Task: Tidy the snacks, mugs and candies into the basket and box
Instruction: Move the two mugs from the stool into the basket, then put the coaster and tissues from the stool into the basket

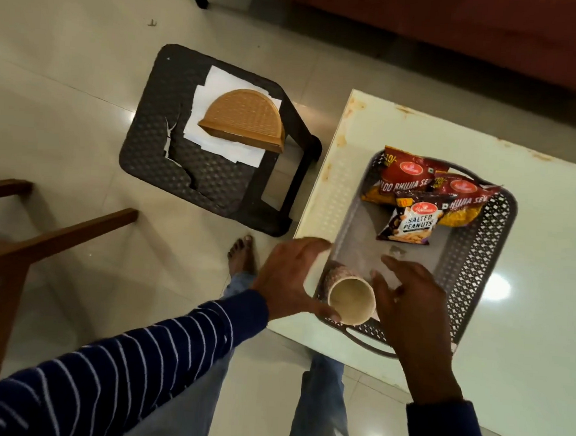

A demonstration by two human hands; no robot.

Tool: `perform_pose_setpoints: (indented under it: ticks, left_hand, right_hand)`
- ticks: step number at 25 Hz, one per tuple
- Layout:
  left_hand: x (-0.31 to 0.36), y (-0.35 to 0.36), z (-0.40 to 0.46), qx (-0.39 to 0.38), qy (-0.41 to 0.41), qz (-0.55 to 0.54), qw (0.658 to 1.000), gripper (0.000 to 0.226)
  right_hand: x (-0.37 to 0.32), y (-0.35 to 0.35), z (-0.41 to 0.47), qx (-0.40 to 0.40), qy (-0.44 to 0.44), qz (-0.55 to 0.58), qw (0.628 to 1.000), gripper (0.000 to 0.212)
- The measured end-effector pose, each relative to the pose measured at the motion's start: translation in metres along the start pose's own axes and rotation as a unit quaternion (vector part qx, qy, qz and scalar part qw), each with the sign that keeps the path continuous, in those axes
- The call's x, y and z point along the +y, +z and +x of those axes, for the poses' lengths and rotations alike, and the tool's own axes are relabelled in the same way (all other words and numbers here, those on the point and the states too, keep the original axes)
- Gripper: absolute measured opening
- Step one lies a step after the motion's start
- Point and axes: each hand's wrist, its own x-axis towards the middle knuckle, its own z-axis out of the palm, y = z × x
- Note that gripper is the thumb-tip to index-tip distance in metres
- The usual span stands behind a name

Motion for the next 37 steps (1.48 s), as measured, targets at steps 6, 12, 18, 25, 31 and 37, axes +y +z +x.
perform_pose_setpoints:
  ticks: [6, 12, 18, 25, 31, 37]
  left_hand:
    - [-0.078, -0.093, 0.049, 0.251, -0.174, -0.179, 0.935, 0.07]
    - [-0.165, -0.169, 0.103, 0.298, -0.337, -0.261, 0.854, 0.058]
    - [-0.189, -0.17, 0.11, 0.216, -0.272, -0.218, 0.912, 0.037]
    - [-0.196, -0.181, 0.11, 0.227, -0.211, -0.154, 0.938, 0.024]
    - [-0.18, -0.194, 0.083, 0.283, -0.158, -0.184, 0.928, 0.025]
    - [-0.15, -0.193, 0.059, 0.266, -0.102, -0.257, 0.923, 0.028]
  right_hand:
    - [-0.085, 0.031, 0.076, -0.006, -0.003, 0.155, 0.988, 0.029]
    - [-0.153, 0.08, 0.155, -0.084, 0.196, 0.325, 0.922, 0.023]
    - [-0.182, 0.106, 0.184, -0.135, 0.183, 0.341, 0.912, 0.022]
    - [-0.2, 0.108, 0.189, -0.112, 0.144, 0.323, 0.929, 0.023]
    - [-0.204, 0.099, 0.172, -0.111, 0.11, 0.337, 0.928, 0.026]
    - [-0.177, 0.071, 0.149, -0.148, 0.044, 0.328, 0.932, 0.046]
